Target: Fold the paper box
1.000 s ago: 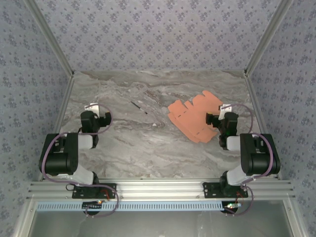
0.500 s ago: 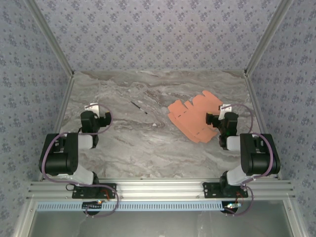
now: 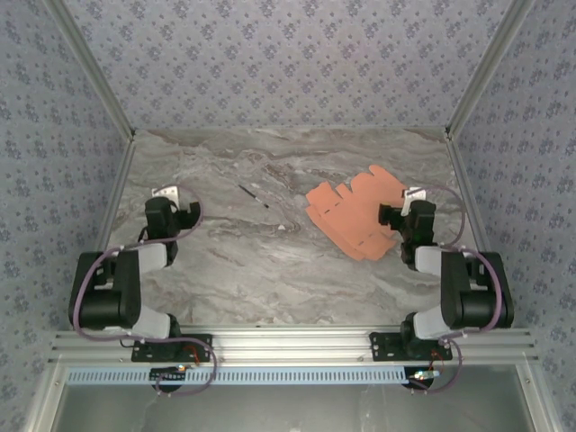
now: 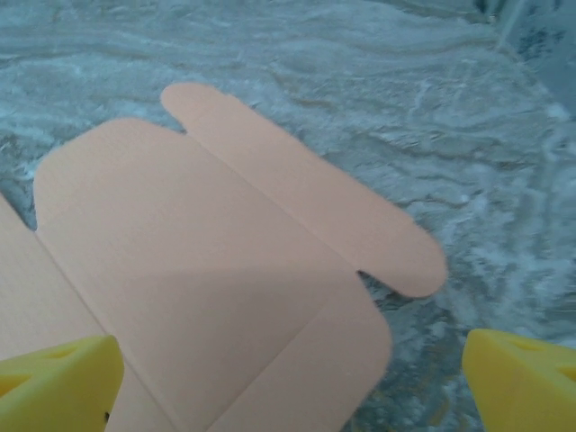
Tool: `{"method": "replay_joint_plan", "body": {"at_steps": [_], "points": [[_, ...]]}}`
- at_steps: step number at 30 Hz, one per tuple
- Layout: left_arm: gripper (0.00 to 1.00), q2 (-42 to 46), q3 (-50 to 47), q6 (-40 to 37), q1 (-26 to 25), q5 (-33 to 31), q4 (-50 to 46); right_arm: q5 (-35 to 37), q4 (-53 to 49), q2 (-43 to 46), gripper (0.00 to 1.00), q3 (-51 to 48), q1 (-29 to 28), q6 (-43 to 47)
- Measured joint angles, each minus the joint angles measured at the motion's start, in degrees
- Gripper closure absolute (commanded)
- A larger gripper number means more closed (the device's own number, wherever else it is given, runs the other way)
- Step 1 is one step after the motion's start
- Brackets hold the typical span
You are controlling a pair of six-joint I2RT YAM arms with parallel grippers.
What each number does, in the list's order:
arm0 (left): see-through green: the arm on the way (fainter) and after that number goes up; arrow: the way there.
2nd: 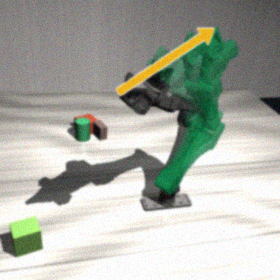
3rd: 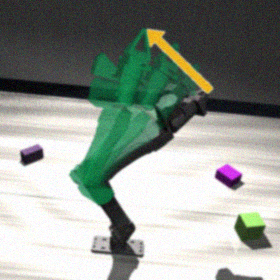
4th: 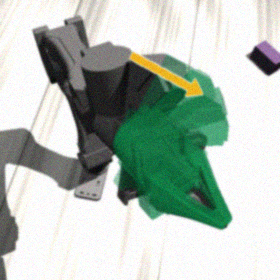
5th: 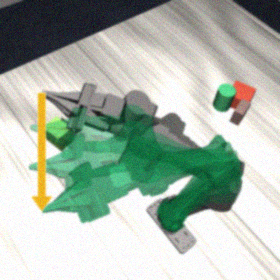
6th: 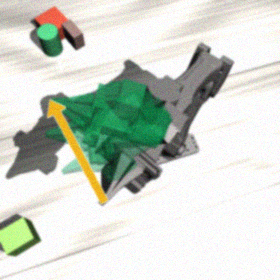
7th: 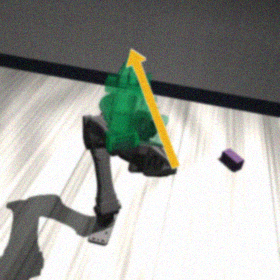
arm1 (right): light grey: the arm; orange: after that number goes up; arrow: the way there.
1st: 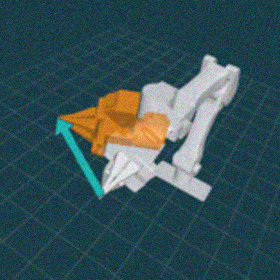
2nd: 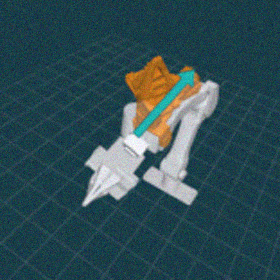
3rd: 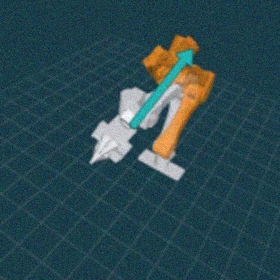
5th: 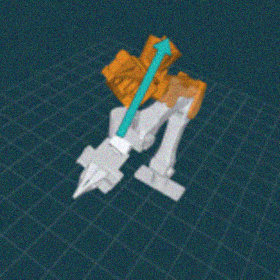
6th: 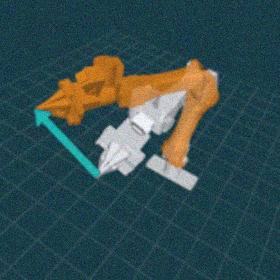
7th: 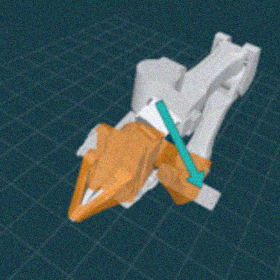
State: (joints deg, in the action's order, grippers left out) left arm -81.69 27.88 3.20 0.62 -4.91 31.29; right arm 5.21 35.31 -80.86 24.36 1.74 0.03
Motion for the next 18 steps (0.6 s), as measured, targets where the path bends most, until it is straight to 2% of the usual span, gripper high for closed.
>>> {"method": "replay_joint_plan", "body": {"at_steps": [4,8,13,18], "points": [[0.01,10.01,4.31,7.54,0.00,0.02,-8.50,1.51,-8.39,11.45,0.01,2.82,0.09,-2.95],[0.01,15.96,7.28,15.98,-1.97,4.66,-14.21,-0.79,-17.31,18.43,0.02,7.08,1.11,-4.63],[0.04,15.06,8.96,22.91,-14.12,8.52,-20.41,-8.24,-20.76,15.67,0.11,7.91,-0.57,-3.61],[0.16,5.01,15.87,26.03,-27.91,10.54,-24.85,-11.93,-27.06,8.15,0.12,10.84,-9.03,-0.04]]}}
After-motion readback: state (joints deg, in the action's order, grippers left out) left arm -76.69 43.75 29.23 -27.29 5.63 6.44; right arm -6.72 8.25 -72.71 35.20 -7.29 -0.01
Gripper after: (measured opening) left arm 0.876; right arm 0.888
